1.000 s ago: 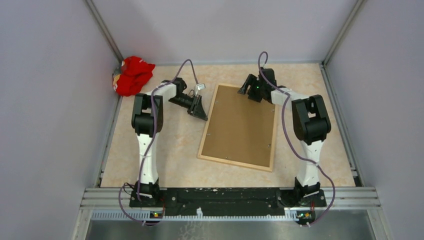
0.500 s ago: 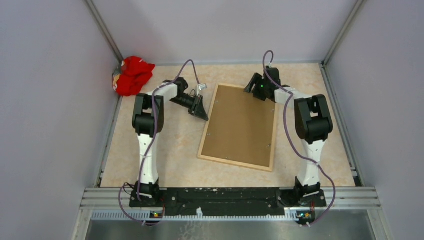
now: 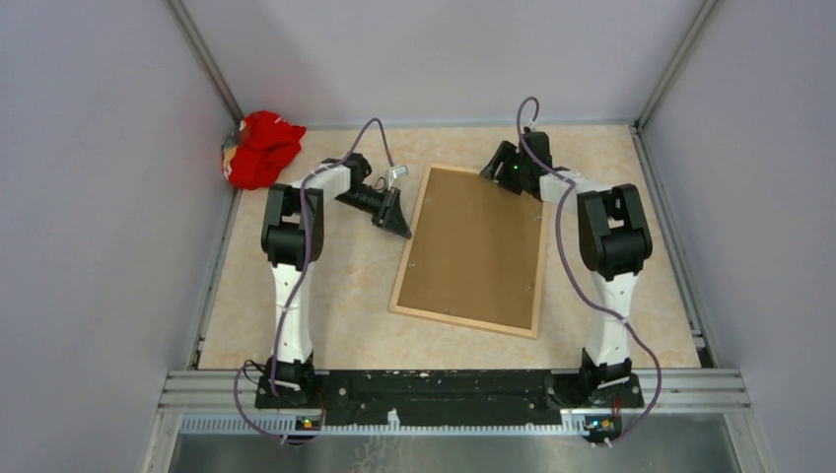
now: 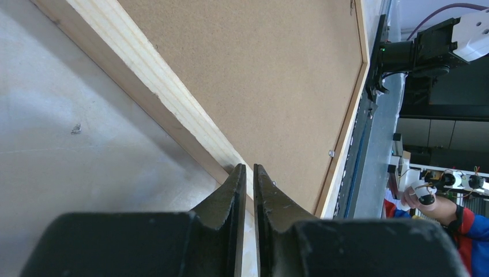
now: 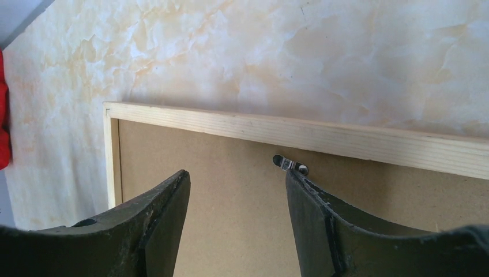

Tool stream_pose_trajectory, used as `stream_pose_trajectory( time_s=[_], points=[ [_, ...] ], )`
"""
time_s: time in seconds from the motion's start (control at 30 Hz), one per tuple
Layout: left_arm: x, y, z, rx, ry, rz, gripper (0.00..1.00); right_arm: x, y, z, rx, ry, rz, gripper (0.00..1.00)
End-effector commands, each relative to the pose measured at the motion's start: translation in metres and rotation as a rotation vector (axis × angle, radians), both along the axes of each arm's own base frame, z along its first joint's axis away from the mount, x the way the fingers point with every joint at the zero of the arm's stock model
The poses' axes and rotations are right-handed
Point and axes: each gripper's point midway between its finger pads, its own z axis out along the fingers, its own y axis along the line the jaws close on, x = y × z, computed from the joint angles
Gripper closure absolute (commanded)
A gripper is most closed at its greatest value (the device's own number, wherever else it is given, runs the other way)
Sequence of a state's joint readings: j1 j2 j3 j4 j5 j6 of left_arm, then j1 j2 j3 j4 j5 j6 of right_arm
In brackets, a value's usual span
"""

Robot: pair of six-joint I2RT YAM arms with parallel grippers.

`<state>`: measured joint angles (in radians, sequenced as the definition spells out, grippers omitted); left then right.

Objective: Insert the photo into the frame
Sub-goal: Install the photo frame at the center of the board.

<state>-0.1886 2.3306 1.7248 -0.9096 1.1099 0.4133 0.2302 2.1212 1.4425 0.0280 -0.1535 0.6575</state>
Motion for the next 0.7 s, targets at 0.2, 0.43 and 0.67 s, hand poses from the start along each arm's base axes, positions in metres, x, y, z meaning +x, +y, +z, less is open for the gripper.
stream_pose_trajectory(
  time_s=[0.2,0.43,0.67],
  points=[
    [-0.006,0.004,-0.028,0.064,-0.004,-0.027,0.84,0.021,-0.013,0.007,-0.056,-0.051,-0.041,0.39],
    [-0.007,0.004,-0.028,0.063,-0.004,-0.032,0.85,0.025,-0.01,0.002,-0.051,-0.052,-0.033,0.39],
    [-0.006,0.004,-0.028,0.063,-0.01,-0.036,0.85,0.028,-0.007,-0.001,-0.023,-0.06,-0.031,0.4]
  ],
)
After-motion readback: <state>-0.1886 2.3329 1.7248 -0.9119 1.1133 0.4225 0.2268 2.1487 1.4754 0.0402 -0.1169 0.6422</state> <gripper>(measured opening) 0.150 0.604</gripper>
